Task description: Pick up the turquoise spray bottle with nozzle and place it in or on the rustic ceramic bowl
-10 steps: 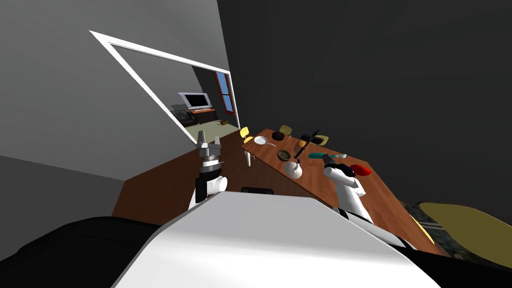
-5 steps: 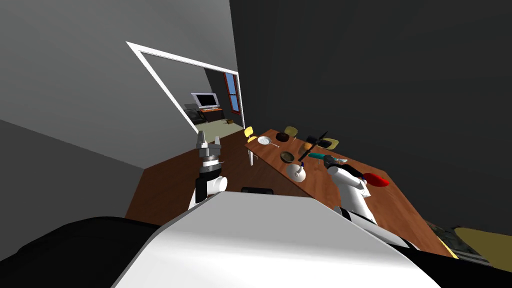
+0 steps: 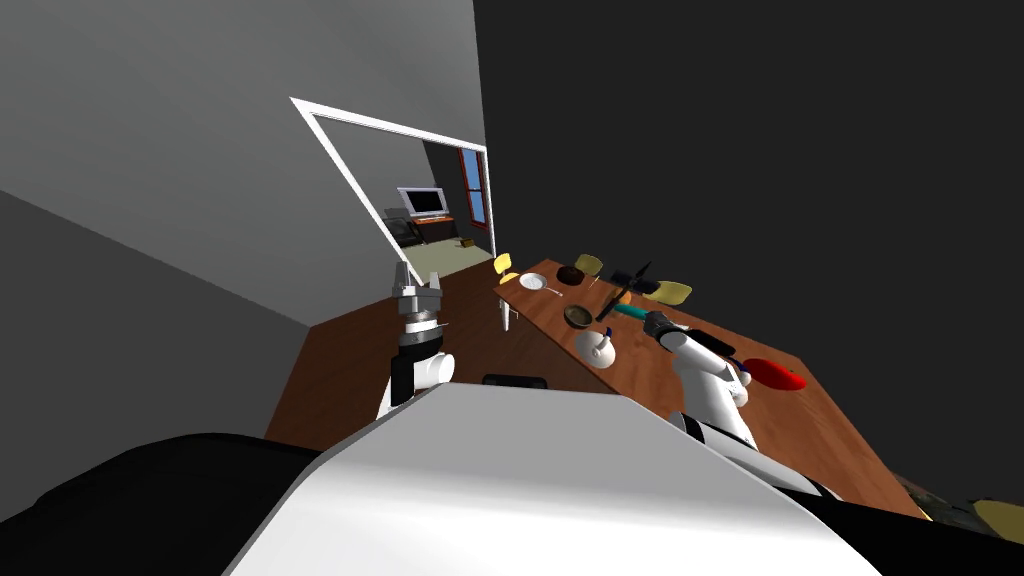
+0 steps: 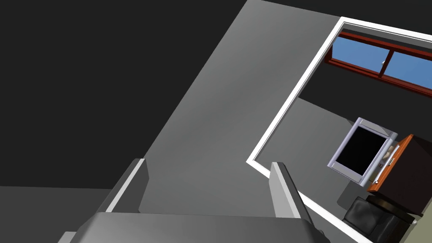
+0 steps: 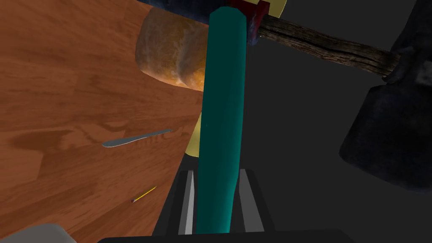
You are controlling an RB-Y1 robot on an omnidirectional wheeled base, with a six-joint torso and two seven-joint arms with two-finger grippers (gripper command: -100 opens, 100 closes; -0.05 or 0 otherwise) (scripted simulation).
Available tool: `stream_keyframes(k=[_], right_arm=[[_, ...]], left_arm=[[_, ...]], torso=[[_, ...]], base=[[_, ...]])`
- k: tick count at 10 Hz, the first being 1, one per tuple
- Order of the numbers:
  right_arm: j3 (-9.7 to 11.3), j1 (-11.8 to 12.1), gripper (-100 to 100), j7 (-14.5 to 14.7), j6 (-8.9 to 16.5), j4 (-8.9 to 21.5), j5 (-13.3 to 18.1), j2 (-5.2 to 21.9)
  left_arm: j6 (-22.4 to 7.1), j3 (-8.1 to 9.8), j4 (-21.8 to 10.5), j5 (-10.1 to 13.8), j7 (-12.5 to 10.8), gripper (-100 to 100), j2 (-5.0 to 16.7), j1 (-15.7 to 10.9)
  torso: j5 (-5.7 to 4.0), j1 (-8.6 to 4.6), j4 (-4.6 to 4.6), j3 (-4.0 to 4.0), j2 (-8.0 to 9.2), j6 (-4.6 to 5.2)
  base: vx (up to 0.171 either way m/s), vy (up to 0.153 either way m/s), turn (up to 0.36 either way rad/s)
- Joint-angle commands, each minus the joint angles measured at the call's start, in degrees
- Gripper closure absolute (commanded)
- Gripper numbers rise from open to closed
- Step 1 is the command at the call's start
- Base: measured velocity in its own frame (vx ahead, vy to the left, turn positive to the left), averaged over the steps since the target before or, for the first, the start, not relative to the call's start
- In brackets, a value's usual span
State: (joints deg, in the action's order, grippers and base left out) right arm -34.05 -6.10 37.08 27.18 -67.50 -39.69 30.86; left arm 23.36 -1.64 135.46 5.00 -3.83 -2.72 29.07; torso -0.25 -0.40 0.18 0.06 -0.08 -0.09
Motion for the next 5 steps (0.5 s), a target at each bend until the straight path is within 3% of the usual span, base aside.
stream_keyframes(k=[1, 4, 5], right_arm=[[-1.4, 0.1, 100, -1.8, 2.9, -0.1, -2.9, 0.3], [-2.8, 0.1, 100, -3.7, 7.5, -0.2, -8.0, 0.4], [-2.8, 0.1, 100, -3.7, 8.2, -0.2, -8.7, 0.4]], left_arm=[[0.0, 0.0, 0.0, 0.0, 0.0, 0, 0.0, 0.0], [0.0, 0.0, 0.0, 0.0, 0.0, 0, 0.0, 0.0], [0.0, 0.0, 0.0, 0.0, 0.0, 0, 0.0, 0.0]], torso=[[0.0, 0.0, 0.0, 0.0, 0.0, 0.0], [0.03, 0.05, 0.01, -0.04, -0.09, -0.28], [0.04, 0.09, 0.0, -0.05, -0.09, -0.21]], base=[[-0.011, -0.025, 0.232], [-0.018, -0.04, 0.195], [-0.004, -0.014, -0.009]])
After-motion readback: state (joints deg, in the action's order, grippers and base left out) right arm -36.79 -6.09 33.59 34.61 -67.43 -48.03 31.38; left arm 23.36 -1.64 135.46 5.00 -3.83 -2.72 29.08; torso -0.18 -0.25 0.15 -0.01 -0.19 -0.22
